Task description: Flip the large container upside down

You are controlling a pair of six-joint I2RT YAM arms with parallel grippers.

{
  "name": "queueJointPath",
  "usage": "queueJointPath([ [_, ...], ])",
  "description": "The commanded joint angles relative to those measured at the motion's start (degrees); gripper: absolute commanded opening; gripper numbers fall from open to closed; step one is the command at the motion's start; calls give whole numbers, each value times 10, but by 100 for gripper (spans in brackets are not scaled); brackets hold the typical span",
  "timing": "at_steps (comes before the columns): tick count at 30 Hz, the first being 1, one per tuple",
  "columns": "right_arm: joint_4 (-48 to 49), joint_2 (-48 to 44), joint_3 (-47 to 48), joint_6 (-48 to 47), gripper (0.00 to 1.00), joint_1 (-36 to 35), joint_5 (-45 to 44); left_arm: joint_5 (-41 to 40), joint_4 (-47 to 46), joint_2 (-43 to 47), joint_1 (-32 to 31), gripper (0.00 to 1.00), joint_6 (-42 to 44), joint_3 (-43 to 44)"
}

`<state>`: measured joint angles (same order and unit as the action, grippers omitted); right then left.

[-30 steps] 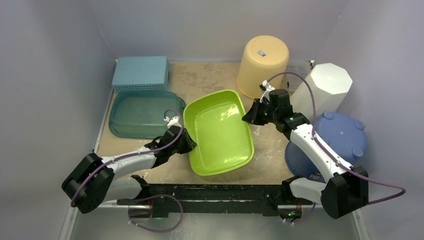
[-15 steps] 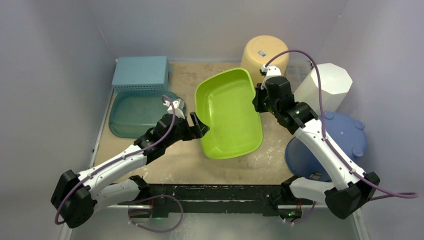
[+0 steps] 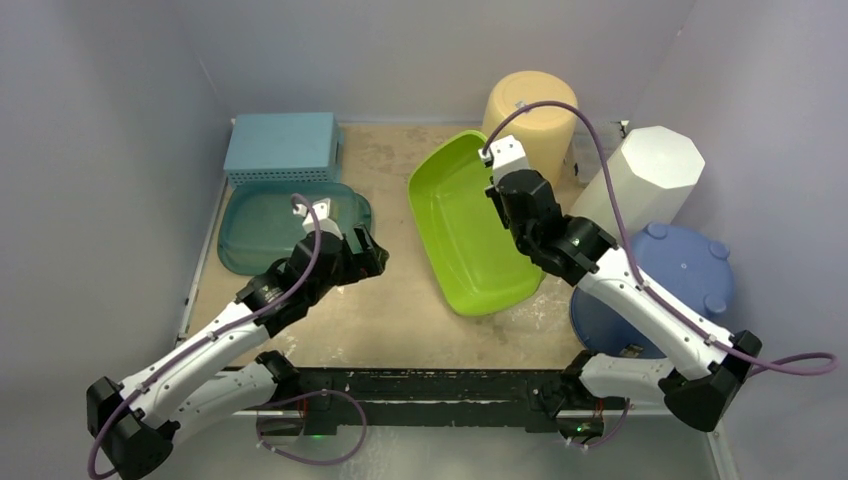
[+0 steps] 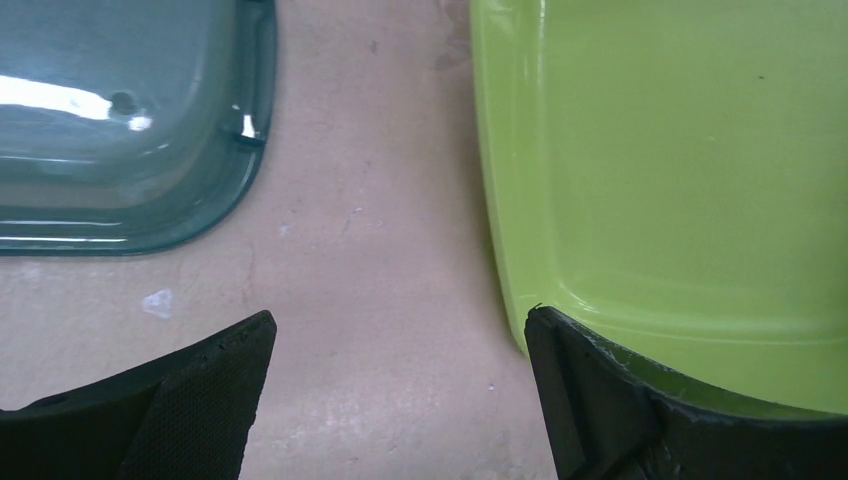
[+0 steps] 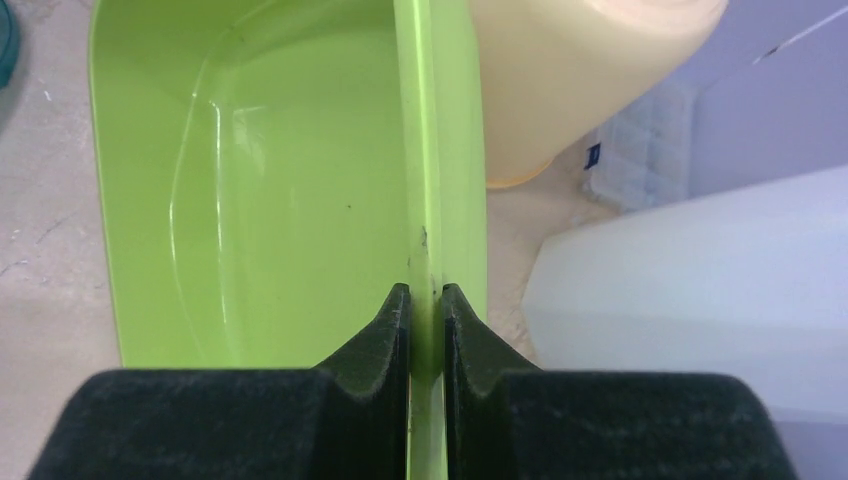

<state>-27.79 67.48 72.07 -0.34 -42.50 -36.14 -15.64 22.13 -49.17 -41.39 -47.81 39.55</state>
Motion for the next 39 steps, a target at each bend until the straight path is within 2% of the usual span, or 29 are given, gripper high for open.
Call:
queueJointPath([
  [1, 140, -44, -17, -152, 0, -29, -69, -83, 100, 18, -1, 96, -9, 55],
  [7, 269, -69, -86, -335, 0, -86, -108, -118, 135, 16, 0, 99, -16, 82],
  [16, 316, -73, -134, -486, 0, -103, -93, -119, 136, 17, 1, 99, -26, 84],
  [23, 344, -91, -162, -544, 0, -153, -130, -148, 156, 51, 1, 98, -45, 79],
  [30, 342, -99, -207, -571, 0, -197, -141, -145, 154, -5, 1, 98, -51, 131],
  [36, 350, -96, -253, -588, 0, -251, -135, -142, 133, 2, 1, 98, -63, 126],
  [39, 377, -95, -283, -586, 0, -287, -167, -143, 147, 4, 1, 98, -66, 128],
])
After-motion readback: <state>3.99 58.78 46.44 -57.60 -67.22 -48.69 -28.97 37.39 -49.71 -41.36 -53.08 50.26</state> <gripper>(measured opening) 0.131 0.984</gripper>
